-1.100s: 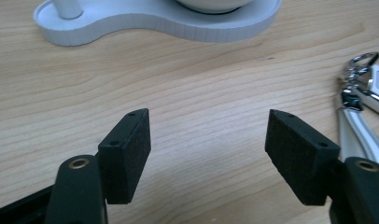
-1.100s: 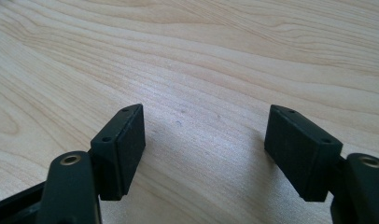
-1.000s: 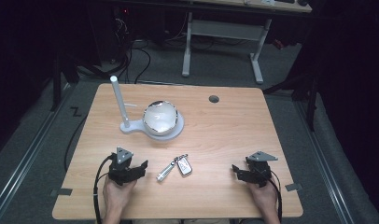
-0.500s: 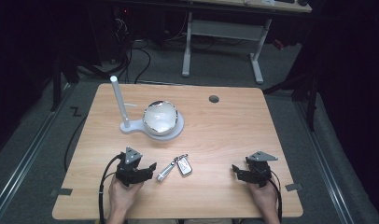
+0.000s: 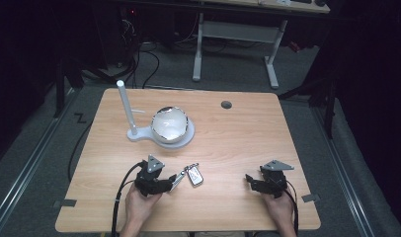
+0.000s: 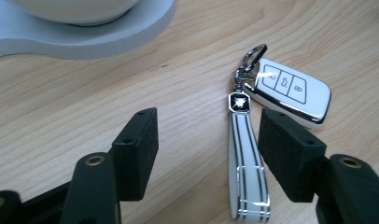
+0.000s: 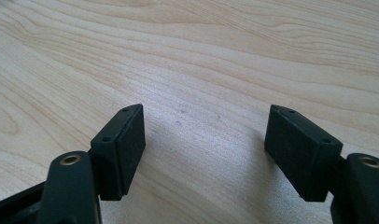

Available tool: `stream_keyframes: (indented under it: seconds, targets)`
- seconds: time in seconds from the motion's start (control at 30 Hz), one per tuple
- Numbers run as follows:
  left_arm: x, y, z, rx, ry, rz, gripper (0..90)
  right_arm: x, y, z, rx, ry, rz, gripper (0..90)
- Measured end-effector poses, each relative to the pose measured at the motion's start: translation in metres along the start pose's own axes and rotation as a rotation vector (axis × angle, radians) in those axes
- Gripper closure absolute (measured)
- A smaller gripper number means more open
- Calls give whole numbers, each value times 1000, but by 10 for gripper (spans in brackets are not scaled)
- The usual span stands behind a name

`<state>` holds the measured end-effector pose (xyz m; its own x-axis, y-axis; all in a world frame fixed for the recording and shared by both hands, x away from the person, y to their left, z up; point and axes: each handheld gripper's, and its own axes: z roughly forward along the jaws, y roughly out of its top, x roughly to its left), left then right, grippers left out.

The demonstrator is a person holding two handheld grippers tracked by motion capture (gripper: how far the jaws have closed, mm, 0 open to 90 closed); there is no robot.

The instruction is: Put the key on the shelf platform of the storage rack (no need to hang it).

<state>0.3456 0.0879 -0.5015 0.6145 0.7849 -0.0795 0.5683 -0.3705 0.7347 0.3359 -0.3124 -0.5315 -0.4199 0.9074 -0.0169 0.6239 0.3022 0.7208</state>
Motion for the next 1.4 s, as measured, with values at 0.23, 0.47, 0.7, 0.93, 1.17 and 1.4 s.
stream_keyframes:
  seconds: [0.23,0.47,0.7,0.93,1.17,1.4]
  targets:
    - [-6,2,9,38,-29,13,434,0,0,0,0,0,1,293]
    - [-13,8,20,57,-29,42,447,0,0,0,0,0,0,293]
    - [-11,10,31,72,-46,26,491,0,0,0,0,0,0,293]
    - [-11,11,37,70,-33,33,503,0,0,0,0,0,0,293]
    - [-14,13,43,84,-28,35,506,0,0,0,0,0,1,293]
    - [-15,13,48,89,-8,35,524,0,0,0,0,0,0,294]
